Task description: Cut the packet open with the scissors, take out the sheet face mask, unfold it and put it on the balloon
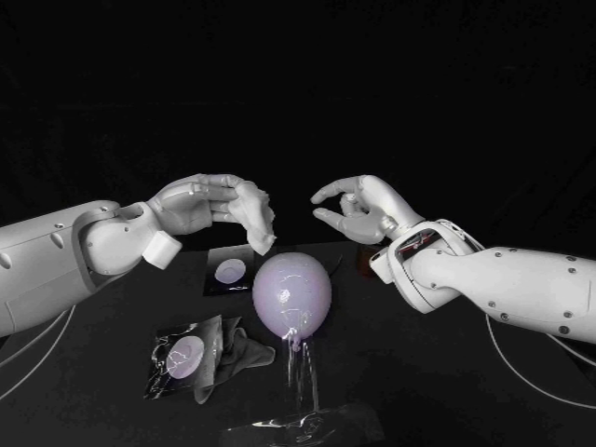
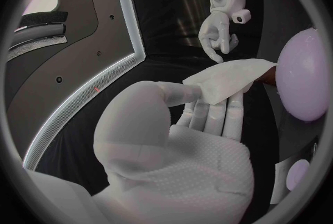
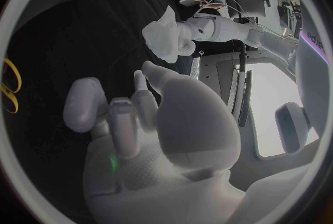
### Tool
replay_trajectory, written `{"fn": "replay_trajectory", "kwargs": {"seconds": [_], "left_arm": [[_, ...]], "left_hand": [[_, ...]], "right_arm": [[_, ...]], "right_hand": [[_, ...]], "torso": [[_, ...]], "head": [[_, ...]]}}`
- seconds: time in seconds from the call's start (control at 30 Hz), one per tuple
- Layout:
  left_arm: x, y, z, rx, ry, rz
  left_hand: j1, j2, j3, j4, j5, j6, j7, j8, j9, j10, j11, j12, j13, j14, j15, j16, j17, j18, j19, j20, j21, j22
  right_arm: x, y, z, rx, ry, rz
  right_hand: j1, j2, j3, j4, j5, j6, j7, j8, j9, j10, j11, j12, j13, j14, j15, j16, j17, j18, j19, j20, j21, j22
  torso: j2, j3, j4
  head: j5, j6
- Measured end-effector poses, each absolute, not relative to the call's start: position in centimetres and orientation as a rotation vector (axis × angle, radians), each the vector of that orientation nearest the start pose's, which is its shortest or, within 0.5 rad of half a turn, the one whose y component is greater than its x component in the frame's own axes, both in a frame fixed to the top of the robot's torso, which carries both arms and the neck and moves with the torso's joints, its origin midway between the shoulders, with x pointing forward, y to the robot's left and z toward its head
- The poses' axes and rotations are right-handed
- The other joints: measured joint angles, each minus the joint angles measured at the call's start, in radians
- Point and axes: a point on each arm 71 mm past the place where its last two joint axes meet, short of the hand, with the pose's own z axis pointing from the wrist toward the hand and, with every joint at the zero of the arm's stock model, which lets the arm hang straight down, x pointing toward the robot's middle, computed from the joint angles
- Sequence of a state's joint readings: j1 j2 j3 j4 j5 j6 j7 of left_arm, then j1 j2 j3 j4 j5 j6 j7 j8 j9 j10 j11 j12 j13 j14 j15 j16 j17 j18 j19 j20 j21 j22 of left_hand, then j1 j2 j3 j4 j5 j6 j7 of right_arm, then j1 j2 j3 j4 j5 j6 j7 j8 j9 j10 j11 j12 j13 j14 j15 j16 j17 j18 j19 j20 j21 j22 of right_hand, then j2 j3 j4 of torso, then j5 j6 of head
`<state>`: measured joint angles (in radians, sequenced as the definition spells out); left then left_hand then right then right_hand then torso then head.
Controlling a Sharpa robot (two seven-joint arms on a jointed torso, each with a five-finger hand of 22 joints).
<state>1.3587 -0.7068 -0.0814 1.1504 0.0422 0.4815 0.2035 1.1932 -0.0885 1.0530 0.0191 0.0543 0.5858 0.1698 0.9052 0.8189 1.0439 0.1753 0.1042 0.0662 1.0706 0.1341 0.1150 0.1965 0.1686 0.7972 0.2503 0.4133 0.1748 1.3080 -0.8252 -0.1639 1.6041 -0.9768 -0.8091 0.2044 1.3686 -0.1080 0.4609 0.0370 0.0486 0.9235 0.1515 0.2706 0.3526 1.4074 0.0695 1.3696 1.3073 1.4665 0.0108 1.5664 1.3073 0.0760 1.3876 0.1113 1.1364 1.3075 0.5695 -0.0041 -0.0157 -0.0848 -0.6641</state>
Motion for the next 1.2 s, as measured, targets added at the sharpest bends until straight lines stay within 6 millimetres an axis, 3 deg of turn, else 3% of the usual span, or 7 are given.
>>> {"fn": "replay_trajectory", "kwargs": {"seconds": [0.33, 0.57, 0.83, 1.03, 1.2], "left_arm": [[54.8, 21.4, -13.3, -0.855, 1.819, -1.977], [54.4, 20.8, -13.3, -0.853, 1.845, -1.970], [54.1, 20.1, -13.5, -0.860, 1.873, -1.940], [54.0, 19.9, -13.6, -0.866, 1.884, -1.918], [53.9, 19.6, -13.7, -0.868, 1.890, -1.908]], "left_hand": [[-0.007, 0.007, 0.002, 0.003, 0.000, 0.000, 0.000, -0.001, 0.000, 0.000, 0.000, -0.001, 0.000, 0.000, 0.000, 0.000, 0.000, 0.000, 0.000, 0.000, 0.000, 0.000], [0.002, 0.028, -0.038, 0.021, 0.000, -0.015, 0.000, -0.003, 0.000, -0.020, 0.020, -0.022, -0.001, -0.018, 0.011, -0.015, -0.002, -0.004, -0.006, 0.005, -0.008, -0.011], [0.007, 0.034, -0.059, 0.014, 0.001, -0.022, 0.000, -0.009, 0.000, -0.024, 0.016, -0.023, -0.001, -0.018, 0.011, -0.016, -0.002, 0.004, -0.006, 0.005, -0.008, -0.014], [0.024, 0.038, -0.078, 0.011, 0.002, -0.024, -0.002, -0.012, -0.003, -0.024, 0.016, -0.023, -0.001, -0.022, 0.014, -0.019, -0.002, 0.004, -0.006, 0.005, -0.008, -0.017], [0.032, 0.037, -0.099, 0.010, -0.001, -0.017, -0.003, -0.024, -0.036, -0.024, 0.016, -0.025, -0.001, -0.022, 0.014, -0.019, -0.002, 0.003, -0.006, 0.005, -0.008, -0.019]], "right_arm": [[46.8, -17.4, -13.9, 0.161, 1.230, 1.019], [46.7, -16.7, -14.0, 0.146, 1.227, 1.031], [46.5, -15.7, -14.0, 0.118, 1.220, 1.052], [46.5, -14.8, -13.6, 0.092, 1.205, 1.067], [46.5, -14.2, -13.5, 0.074, 1.194, 1.076]], "right_hand": [[0.000, 0.000, 0.000, 0.000, 0.000, 0.000, 0.000, 0.000, 0.000, 0.000, 0.000, 0.000, 0.001, 0.000, 0.000, -0.002, 0.000, 0.000, 0.000, 0.000, 0.004, 0.001], [0.000, 0.000, 0.000, 0.000, 0.000, 0.000, 0.000, 0.000, 0.000, 0.000, 0.000, 0.004, 0.001, 0.000, 0.000, 0.001, 0.001, 0.000, 0.000, 0.000, 0.004, 0.001], [0.000, 0.000, 0.000, 0.000, 0.000, 0.005, 0.003, 0.000, -0.001, 0.000, 0.000, 0.004, 0.001, 0.000, 0.000, 0.001, 0.001, 0.000, 0.000, 0.000, 0.004, 0.000], [0.000, 0.000, 0.000, 0.000, 0.000, 0.005, 0.002, 0.000, -0.001, 0.003, 0.003, 0.004, 0.001, 0.000, 0.000, 0.000, 0.001, 0.000, 0.000, 0.000, 0.010, 0.000], [0.000, 0.000, 0.000, 0.000, 0.000, 0.006, 0.002, 0.000, -0.002, 0.003, 0.003, 0.004, 0.000, 0.000, 0.000, 0.000, 0.000, 0.000, 0.000, 0.000, 0.011, 0.000]], "torso": [[0.000, -0.0012, 0.0004], [0.000, -0.0017, 0.0006], [0.000, -0.0012, 0.0000], [0.000, -0.0015, -0.0001], [0.000, -0.0023, 0.0000]], "head": [[0.029, 0.003], [0.053, 0.001], [0.085, 0.021], [0.095, 0.031], [0.097, 0.030]]}}
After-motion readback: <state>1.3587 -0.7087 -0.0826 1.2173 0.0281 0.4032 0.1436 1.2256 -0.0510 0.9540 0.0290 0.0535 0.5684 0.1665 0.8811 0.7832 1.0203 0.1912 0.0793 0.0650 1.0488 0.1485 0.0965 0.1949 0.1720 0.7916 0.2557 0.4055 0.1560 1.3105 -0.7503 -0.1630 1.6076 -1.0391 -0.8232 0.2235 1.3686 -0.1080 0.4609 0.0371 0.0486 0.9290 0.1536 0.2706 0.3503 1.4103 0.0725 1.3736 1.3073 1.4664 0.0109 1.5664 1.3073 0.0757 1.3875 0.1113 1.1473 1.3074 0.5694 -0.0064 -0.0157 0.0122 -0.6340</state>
